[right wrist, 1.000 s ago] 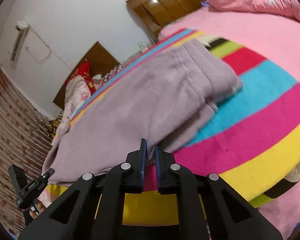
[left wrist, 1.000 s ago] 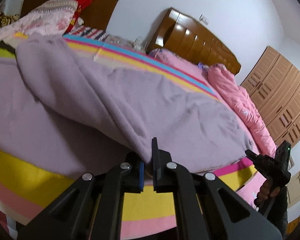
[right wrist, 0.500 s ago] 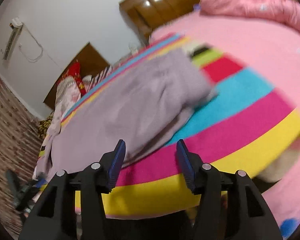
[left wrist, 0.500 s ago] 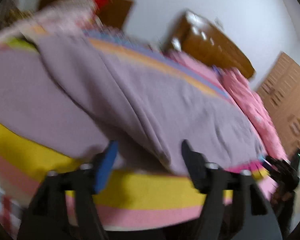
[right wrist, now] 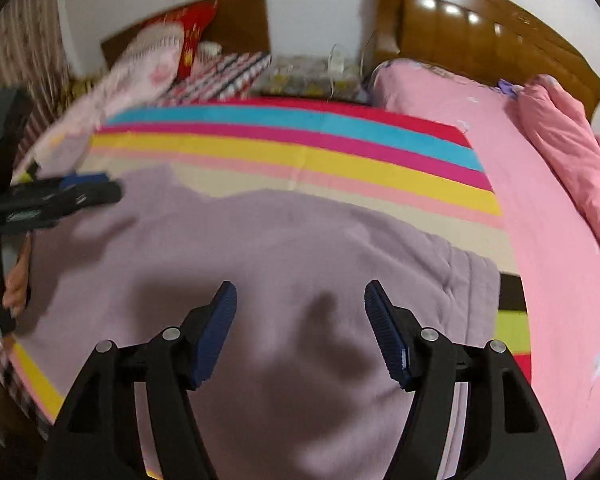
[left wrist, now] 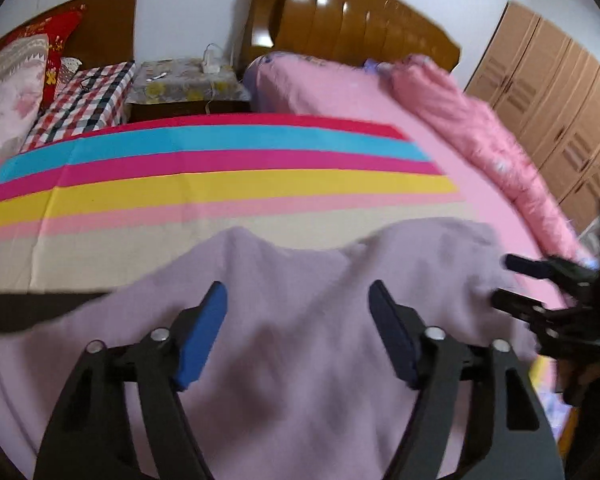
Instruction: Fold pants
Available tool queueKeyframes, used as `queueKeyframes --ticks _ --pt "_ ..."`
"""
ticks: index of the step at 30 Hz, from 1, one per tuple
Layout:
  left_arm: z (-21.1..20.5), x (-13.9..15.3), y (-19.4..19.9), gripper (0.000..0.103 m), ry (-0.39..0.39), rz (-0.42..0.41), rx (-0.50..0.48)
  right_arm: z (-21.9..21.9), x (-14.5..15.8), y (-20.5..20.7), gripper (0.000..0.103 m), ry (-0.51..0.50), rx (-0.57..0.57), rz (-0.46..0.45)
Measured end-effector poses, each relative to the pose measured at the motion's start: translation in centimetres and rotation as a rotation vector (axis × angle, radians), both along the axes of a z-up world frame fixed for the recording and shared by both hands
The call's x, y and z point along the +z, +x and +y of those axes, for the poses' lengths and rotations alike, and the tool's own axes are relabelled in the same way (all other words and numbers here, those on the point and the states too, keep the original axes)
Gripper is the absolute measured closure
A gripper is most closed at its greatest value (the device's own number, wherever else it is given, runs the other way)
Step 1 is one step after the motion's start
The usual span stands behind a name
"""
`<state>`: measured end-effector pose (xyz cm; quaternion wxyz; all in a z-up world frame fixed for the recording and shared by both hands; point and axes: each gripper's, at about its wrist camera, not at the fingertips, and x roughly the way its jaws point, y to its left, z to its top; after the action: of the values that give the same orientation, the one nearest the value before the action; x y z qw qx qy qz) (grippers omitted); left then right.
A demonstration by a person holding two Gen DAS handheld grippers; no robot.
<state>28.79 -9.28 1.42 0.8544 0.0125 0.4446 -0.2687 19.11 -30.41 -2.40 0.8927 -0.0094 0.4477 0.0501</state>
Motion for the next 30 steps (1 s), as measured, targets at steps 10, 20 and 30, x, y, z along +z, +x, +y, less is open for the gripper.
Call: queueKeyframes --ticks 10,20,30 --pt "1.4 0.0 7.9 0.032 -0.115 0.159 -0.187 -2.9 -3.2 -0.1 0.037 0.048 -0.003 0.011" --pt "0.7 -4.4 11.9 0.037 -0.058 0.311 -0.505 -3.3 -3.4 -0.6 0.035 0.135 -0.002 -0.026" --pt "1.0 -1.8 8.8 0.095 0.095 0.064 -0.47 -2.8 -3.4 -0.6 0.034 0.124 -0.007 -0.044"
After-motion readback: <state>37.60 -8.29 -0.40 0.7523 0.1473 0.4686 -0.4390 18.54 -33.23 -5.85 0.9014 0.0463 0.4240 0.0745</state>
